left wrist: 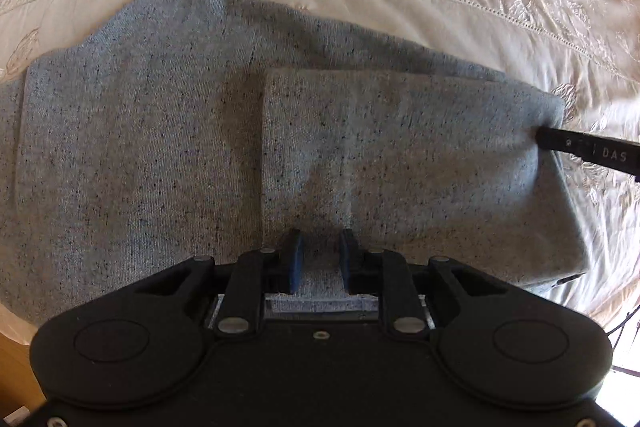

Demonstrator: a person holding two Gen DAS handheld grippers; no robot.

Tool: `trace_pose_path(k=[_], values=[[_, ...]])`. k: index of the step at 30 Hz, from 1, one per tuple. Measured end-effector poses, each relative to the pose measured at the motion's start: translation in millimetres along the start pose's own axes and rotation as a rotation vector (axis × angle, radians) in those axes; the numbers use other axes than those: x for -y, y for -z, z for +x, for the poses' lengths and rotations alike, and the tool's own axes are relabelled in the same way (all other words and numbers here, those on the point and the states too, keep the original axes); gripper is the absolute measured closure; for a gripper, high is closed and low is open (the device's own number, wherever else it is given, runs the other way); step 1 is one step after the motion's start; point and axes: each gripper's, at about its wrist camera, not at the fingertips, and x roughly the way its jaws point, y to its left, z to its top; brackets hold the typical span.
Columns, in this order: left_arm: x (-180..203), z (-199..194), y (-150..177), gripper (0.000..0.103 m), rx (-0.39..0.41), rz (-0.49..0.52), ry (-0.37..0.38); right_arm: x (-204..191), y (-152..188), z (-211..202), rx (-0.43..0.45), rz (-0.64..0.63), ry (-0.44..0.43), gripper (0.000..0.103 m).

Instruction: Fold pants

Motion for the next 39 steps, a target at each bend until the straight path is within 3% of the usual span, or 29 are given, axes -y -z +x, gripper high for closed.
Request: trace_pose_path(k=[5, 13, 18, 24, 27, 29, 35, 39], values=[[-11, -16, 16, 0.074, 0.039, -0.051, 0.013, -14, 24, -34, 0.064, -0.061, -0.019, 0.082], [-43, -21, 45, 0.069, 0.043, -0.167, 0.014, -28, 107, -53, 0.000, -0.202, 0.008, 0.082], [-76, -45, 71, 0.069, 0.116, -0.271, 0.000, -38, 101, -75, 0.071, -0.186, 0.019, 0.082], [-132, -70, 93, 0.051, 0.206, -0.355, -0.075, -88, 71, -89, 0.168, -0.278, 0.060, 0.081], [-167, -75, 100, 0.050, 0.225, -0.376, -0.103, -120, 67, -90, 0.208, -0.293, 0.117, 0.081], [-189, -78, 102, 0.050, 0.229, -0.379, -0.118, -140, 64, -84, 0.190, -0.286, 0.126, 0.081], [-258, -87, 90, 0.049, 0.265, -0.329, -0.149, -198, 63, -67, 0.089, -0.243, 0.047, 0.081], [-305, -88, 73, 0.039, 0.306, -0.284, -0.156, -240, 67, -62, 0.090, -0.263, 0.073, 0.081]])
